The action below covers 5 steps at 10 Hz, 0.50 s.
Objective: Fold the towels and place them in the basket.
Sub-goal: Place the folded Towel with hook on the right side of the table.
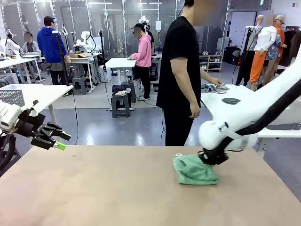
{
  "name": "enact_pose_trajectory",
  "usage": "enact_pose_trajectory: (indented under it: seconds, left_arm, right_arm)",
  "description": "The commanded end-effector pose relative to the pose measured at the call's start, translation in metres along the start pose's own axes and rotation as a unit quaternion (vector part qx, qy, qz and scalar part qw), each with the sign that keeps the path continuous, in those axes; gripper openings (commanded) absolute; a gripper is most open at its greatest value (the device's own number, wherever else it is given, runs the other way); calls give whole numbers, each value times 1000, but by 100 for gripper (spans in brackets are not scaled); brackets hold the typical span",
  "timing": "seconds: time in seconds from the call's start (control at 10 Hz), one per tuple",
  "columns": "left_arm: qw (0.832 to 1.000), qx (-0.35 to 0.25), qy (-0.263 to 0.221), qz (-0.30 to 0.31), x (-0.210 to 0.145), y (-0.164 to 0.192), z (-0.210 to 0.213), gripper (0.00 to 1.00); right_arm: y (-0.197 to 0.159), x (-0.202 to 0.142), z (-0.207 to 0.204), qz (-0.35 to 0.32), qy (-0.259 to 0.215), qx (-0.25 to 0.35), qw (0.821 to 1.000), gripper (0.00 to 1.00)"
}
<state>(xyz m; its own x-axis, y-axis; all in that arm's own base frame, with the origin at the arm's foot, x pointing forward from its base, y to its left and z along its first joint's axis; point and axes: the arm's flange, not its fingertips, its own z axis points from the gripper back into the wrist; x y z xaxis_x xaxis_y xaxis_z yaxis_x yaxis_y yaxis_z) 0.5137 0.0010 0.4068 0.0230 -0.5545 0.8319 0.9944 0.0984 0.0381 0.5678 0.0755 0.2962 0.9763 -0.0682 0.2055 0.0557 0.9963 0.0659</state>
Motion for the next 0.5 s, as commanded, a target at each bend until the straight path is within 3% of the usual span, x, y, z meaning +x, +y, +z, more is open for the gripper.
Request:
enact_pose_trajectory:
  seconds: [0.0, 0.4]
  left_arm:
    - [1000, 1, -1, -6, 0, -2, 1, 73]
    - [1000, 1, -1, -6, 0, -2, 1, 73]
  right_arm:
    - [-53, 10, -10, -5, -21, -13, 1000, 5]
    - [-145, 40, -2, -6, -40, -30, 999, 5]
